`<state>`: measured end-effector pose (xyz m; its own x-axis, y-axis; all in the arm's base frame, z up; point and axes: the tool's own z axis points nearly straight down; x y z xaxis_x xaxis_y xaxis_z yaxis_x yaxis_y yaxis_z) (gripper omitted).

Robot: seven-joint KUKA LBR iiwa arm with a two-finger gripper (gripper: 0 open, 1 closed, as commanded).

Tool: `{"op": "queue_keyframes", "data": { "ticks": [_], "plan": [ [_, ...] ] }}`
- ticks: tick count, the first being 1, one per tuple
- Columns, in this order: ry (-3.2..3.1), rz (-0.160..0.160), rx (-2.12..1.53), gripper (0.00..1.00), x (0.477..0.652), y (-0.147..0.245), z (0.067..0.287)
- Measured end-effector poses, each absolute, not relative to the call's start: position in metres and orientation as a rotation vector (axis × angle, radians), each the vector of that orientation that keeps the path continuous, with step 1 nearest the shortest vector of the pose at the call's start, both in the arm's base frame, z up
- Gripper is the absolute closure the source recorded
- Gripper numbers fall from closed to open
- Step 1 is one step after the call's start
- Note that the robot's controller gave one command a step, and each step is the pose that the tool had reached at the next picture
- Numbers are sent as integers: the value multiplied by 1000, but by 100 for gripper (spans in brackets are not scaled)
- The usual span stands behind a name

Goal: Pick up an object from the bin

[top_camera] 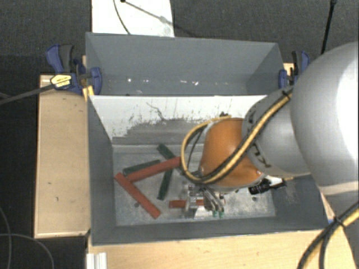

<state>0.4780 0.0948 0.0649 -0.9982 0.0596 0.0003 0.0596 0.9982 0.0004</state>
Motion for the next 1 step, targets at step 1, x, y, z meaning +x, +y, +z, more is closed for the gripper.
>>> {"op": "queue_keyframes", "data": {
  "ticks": [1],
  "plan": [
    [-3144, -2, -90, 100, 480, 95, 154]
  ]
}}
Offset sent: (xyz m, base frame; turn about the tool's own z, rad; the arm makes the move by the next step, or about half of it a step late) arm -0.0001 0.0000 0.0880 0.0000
